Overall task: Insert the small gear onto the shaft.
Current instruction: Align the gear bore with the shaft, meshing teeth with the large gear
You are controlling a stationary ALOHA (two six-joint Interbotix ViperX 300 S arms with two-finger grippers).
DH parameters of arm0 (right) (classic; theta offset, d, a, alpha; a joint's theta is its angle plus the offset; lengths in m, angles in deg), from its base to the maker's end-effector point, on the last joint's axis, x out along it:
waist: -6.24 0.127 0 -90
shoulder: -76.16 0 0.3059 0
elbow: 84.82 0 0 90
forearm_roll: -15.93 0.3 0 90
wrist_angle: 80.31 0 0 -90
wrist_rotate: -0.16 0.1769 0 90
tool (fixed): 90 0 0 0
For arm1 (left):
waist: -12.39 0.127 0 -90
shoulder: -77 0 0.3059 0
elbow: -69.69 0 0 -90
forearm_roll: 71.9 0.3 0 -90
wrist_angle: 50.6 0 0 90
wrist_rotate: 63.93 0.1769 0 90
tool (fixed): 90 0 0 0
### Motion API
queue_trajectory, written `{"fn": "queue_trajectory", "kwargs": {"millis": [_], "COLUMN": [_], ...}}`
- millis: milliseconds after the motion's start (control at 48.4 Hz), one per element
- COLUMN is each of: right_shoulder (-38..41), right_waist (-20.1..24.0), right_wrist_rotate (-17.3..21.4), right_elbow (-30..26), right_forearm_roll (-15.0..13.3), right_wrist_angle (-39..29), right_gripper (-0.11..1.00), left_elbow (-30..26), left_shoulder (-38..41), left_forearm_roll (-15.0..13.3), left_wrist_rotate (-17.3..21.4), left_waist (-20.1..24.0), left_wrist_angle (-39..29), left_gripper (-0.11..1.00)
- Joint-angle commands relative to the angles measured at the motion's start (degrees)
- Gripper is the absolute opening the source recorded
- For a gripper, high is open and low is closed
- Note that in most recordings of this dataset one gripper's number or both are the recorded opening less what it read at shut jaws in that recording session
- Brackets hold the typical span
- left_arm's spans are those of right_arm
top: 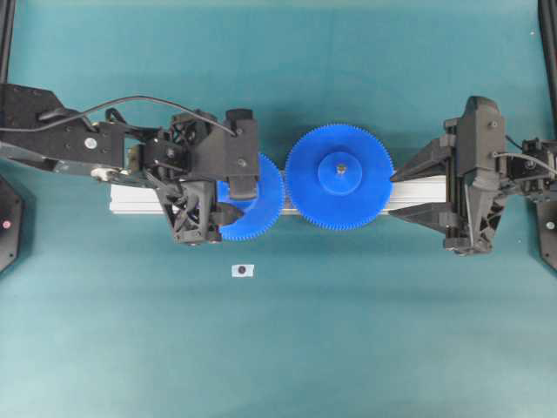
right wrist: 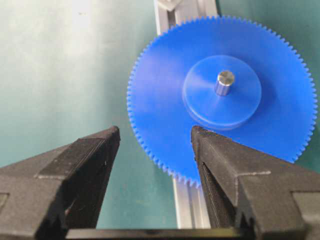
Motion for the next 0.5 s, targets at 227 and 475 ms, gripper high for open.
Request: {"fn": "queue_trajectory", "kwargs": {"millis": [227, 475], "right_shoulder": [-0.4, -0.5], "right_waist": [-0.1, -0.1], "right_wrist_rotate": [0.4, 0.4], "right_elbow": [-0.2, -0.2], "right_forearm_roll": [0.0, 0.1], "right_wrist_angle": [0.5, 0.5], "right_gripper": [0.69, 0.69], "left_elbow": [-1.5, -1.0], "left_shoulder": [1.4, 0.4], "left_forearm_roll": [0.1, 0.1], "left_wrist_rotate": [0.1, 0.1], "left_waist": [0.8, 1.8], "left_wrist_angle": [0.3, -2.5], "left_gripper": [0.71, 0.71]}}
